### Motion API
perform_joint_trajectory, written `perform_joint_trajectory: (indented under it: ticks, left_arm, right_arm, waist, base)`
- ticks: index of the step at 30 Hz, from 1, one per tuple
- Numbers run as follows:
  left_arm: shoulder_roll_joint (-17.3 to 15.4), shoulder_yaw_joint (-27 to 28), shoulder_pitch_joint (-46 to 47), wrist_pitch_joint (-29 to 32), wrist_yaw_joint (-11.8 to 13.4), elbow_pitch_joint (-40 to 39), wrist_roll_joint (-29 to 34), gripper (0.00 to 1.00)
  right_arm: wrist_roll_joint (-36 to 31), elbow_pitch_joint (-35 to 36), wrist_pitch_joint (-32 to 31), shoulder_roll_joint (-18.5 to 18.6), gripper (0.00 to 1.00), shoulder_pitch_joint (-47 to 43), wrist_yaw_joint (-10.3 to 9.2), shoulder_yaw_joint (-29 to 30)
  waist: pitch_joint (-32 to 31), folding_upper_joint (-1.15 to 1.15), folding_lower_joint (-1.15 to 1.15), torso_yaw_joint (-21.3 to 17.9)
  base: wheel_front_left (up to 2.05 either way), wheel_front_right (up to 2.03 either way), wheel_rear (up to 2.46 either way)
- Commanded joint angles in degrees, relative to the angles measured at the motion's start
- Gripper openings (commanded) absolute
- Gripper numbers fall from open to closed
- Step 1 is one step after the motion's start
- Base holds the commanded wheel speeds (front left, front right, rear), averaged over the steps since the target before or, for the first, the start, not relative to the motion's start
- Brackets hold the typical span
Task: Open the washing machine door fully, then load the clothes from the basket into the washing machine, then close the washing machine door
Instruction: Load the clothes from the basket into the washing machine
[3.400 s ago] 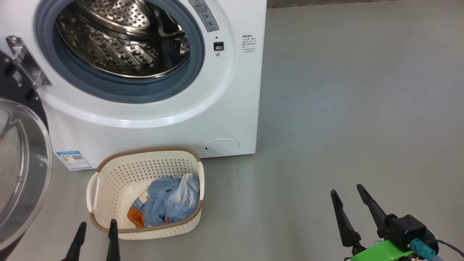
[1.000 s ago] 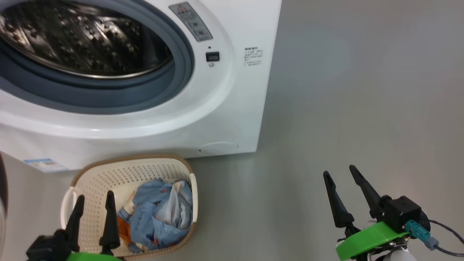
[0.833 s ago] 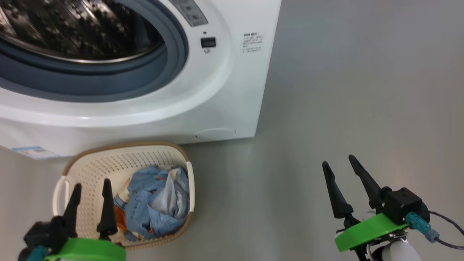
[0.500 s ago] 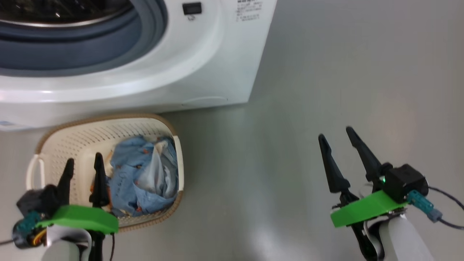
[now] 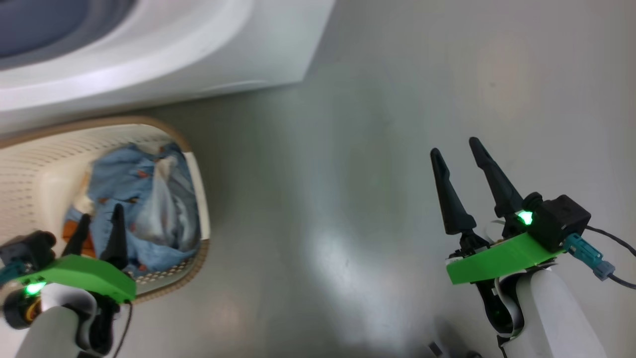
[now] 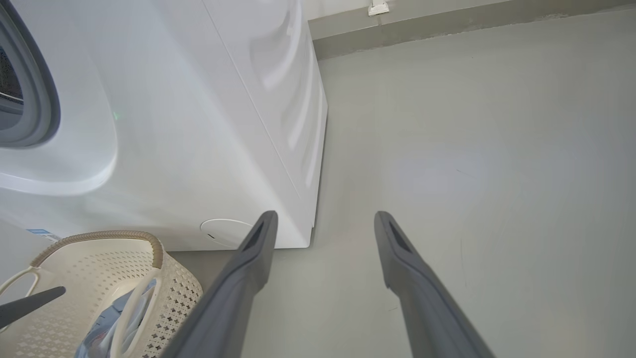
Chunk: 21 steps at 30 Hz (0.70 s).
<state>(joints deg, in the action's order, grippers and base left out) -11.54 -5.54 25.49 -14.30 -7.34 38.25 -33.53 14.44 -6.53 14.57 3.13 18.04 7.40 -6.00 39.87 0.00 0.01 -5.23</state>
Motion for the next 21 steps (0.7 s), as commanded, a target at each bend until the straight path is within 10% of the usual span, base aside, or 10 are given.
perform_joint_trajectory:
  ticks: [1,21]
  left_arm:
    - [-3.18,0.18,0.40,0.40,-0.13,0.89,-1.50,1.00]
    - [-13.57,-9.06,8.45,12.77,1.53,13.32,-8.25,1.00]
  right_arm:
    - [0.93,1.40,0.43,-0.25,1.00,-0.39,0.09,-1.70]
    - [6.38,1.25,0.43,-0.25,1.00,1.47,0.09,-3.93]
  waist:
    - [3.94,0.00,-0.01,-3.53]
    - [11.59,0.00,-0.01,-8.98]
  base:
    - [0.00,0.00,0.00]
    - [0.00,0.00,0.00]
